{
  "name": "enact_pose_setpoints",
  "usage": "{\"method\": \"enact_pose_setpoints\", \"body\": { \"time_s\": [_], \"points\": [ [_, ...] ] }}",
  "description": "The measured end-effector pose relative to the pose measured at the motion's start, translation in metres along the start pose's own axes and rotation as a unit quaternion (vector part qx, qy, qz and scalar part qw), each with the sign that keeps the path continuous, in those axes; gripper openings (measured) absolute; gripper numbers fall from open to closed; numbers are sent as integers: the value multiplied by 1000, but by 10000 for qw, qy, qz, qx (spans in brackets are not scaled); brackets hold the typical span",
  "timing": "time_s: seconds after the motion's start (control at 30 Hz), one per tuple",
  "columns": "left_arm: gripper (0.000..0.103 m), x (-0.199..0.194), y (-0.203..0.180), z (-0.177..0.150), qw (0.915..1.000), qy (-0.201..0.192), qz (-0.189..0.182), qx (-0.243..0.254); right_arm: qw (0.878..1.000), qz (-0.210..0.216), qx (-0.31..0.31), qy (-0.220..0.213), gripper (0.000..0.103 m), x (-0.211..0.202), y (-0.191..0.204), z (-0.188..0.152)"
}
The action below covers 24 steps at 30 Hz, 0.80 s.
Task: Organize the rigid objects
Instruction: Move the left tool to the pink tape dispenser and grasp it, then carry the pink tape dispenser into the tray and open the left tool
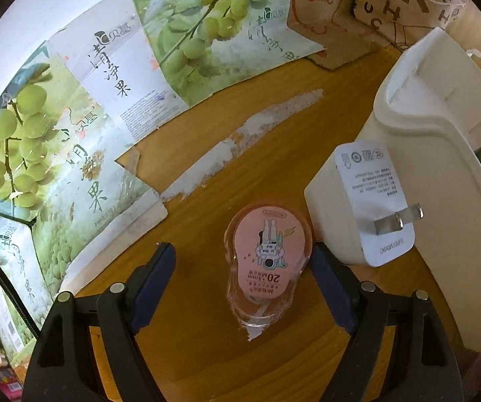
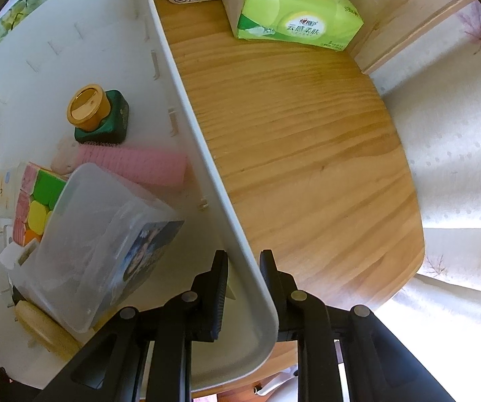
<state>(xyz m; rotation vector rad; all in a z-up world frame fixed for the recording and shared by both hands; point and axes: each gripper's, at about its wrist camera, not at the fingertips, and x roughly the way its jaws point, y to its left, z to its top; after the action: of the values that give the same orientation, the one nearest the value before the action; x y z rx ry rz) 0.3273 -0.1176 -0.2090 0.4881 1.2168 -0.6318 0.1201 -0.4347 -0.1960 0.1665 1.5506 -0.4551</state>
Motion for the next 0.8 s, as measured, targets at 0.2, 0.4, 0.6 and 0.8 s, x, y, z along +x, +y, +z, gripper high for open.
{"method": "enact_pose_setpoints", "body": {
  "time_s": [0.2, 0.4, 0.6, 0.8],
  "points": [
    [55, -3, -5, 5, 9998, -104, -95, -152, 10000, 11, 21, 38, 21, 1, -2, 4],
    [54, -2, -19, 3, 9992, -63, -11, -387, 10000, 11, -29, -7, 21, 0, -1, 1],
    [54, -9, -35, -20, 9976, 22, 54, -688, 9999, 96, -72, -110, 21, -3, -3, -6],
    [54, -34, -60, -47, 9956, -33, 61, -938, 9993, 225, -229, -186, 21, -6, -6, -11]
  ]
}}
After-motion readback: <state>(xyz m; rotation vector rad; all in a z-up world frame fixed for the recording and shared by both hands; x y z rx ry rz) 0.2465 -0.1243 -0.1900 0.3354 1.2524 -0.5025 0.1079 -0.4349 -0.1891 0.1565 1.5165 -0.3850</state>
